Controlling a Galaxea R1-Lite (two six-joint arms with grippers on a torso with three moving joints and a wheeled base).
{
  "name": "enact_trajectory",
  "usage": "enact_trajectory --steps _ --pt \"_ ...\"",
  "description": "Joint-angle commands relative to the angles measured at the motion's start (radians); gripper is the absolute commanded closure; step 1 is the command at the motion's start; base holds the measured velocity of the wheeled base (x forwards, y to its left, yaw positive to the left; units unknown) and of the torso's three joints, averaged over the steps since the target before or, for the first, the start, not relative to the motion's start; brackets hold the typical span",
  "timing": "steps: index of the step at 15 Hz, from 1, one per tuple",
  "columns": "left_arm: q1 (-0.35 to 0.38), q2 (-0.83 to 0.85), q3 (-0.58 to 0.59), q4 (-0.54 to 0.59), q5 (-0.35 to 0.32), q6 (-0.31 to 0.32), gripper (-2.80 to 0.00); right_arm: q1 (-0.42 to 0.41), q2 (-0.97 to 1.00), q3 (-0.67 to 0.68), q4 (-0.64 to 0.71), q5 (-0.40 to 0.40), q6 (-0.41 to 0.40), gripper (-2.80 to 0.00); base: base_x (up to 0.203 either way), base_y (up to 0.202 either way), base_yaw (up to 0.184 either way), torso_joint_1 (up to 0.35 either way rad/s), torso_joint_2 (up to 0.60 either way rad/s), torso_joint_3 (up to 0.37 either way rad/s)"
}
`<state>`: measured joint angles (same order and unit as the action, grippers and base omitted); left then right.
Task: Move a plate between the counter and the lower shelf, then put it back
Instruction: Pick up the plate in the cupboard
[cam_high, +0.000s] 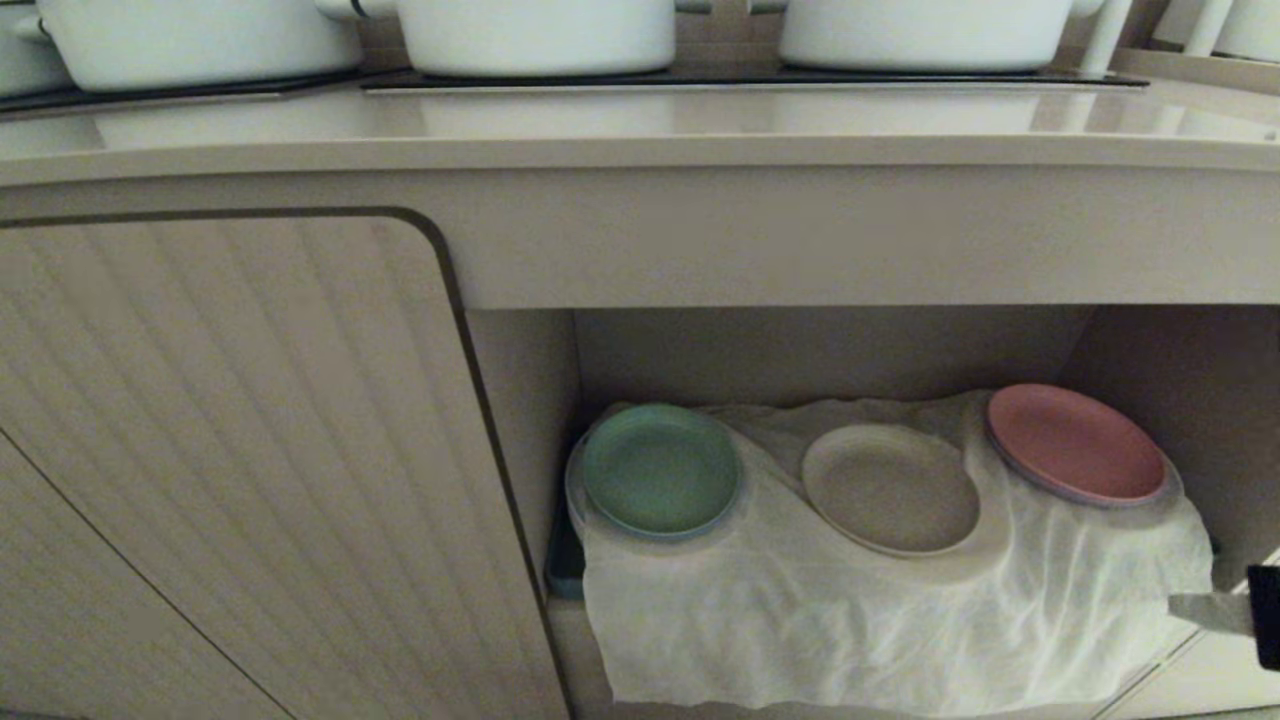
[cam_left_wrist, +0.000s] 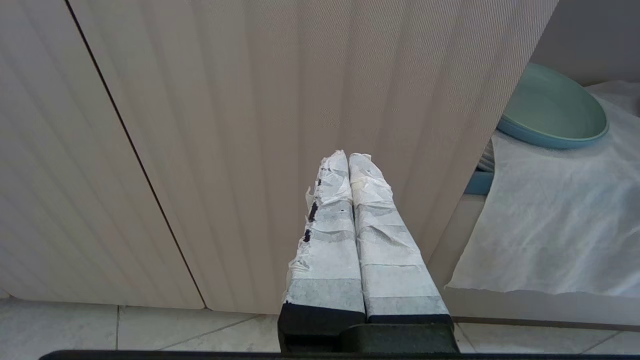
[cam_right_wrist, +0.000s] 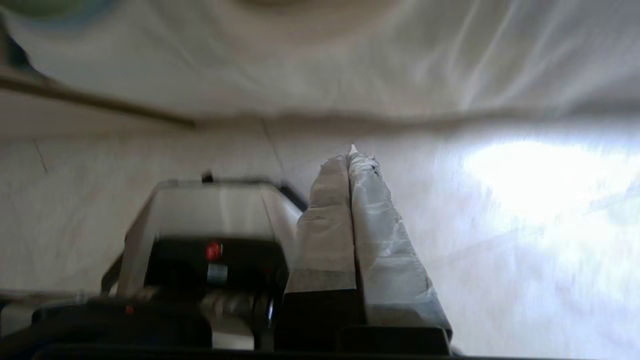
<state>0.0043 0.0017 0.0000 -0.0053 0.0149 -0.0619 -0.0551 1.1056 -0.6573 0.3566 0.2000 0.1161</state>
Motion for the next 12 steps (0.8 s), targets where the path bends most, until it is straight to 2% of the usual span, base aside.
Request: enact_trajectory --steps 1,5,12 --pt "0.0 0.0 0.0 -0.001 0.0 -0.001 0.0 0.0 -0.162 0.08 -0.101 -0.006 0.001 0.0 0.0 0.0 0.0 0.0 0.0 0.0" --pt "0.0 0.0 0.0 -0.001 0.0 -0.001 0.0 0.0 -0.422 0.302 -0.364 -0.037 -0.026 0.0 0.0 0.0 0.0 0.0 0.0 0.0" --pt "0.0 0.0 0.0 -0.001 0.0 -0.001 0.0 0.014 -0.852 0.534 -0.44 -0.047 -0.125 0.0 0.0 0.0 0.0 0.0 0.0 0.0"
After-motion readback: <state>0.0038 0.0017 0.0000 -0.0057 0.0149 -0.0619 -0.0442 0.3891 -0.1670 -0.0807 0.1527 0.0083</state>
